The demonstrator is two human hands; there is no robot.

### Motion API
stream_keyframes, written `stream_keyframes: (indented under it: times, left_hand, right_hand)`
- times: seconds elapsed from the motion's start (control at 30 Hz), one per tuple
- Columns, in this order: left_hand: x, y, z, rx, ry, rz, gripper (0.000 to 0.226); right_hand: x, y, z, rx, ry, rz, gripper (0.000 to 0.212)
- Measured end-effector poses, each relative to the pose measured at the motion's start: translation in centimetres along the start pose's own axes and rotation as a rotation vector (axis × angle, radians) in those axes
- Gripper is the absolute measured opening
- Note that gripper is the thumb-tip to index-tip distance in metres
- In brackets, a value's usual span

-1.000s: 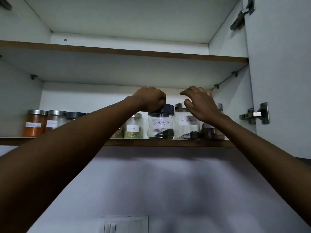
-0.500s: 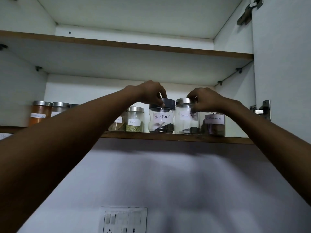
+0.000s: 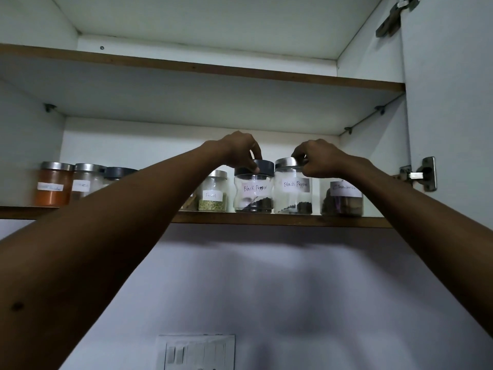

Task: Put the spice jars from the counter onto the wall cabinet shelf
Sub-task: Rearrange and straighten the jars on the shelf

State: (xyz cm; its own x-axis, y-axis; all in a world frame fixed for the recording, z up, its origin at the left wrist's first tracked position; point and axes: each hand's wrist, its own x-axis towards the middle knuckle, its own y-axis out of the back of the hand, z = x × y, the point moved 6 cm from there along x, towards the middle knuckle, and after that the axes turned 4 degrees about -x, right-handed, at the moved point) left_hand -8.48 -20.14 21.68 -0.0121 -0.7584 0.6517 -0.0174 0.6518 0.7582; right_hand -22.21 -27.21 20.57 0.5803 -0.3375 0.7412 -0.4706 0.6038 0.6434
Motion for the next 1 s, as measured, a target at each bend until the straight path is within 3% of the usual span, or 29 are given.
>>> stream_keyframes:
  times: [0.73, 1.0]
  left_hand:
    - [3.3, -4.5, -6.5, -0.03, 0.02, 0.097, 0.022]
    - [4.8, -6.6, -7.8, 0.09, 0.044, -0.044, 0.032]
  right_hand:
    - [5.5, -5.9, -0.3, 0.024, -0.138, 0.046, 0.025]
    - [7.6, -8.6, 0.3, 0.053, -0.188, 0.067, 0.023]
